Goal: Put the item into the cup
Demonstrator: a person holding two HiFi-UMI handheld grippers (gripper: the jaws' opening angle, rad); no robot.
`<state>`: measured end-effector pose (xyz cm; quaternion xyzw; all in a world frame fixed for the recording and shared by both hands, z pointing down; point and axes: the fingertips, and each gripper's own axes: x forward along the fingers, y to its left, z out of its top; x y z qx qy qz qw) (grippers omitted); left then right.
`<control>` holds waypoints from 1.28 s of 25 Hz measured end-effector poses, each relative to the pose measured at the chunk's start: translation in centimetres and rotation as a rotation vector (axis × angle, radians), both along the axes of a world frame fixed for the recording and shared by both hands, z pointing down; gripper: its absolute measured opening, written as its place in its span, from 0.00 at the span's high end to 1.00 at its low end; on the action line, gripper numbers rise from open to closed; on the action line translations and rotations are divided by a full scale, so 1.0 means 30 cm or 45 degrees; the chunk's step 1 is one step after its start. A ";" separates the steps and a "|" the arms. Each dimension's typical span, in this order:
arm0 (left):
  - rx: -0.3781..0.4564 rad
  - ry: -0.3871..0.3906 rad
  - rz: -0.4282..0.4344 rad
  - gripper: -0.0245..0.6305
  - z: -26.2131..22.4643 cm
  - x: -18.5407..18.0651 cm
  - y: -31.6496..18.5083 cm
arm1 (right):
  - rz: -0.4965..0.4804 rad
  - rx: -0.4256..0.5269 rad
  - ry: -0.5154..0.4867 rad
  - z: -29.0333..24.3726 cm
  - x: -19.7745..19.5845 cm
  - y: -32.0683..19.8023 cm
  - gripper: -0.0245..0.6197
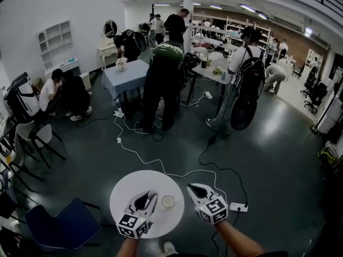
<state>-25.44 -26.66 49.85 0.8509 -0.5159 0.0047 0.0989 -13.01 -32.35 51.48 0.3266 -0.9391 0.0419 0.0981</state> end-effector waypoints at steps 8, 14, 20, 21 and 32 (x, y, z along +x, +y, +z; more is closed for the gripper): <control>-0.032 0.028 0.033 0.82 0.071 -0.060 -0.070 | 0.024 -0.006 0.038 0.043 -0.065 -0.069 0.94; -0.055 0.029 0.048 0.82 0.139 -0.105 -0.079 | 0.046 -0.011 0.046 0.097 -0.098 -0.088 0.94; -0.102 0.024 0.069 0.82 0.211 -0.095 -0.092 | 0.086 -0.044 0.040 0.151 -0.070 -0.088 0.94; -0.110 0.020 0.076 0.82 0.226 -0.085 -0.098 | 0.094 -0.048 0.041 0.162 -0.059 -0.092 0.94; -0.219 -0.022 0.106 0.82 0.396 -0.007 -0.164 | 0.157 -0.104 0.024 0.265 0.016 -0.145 0.94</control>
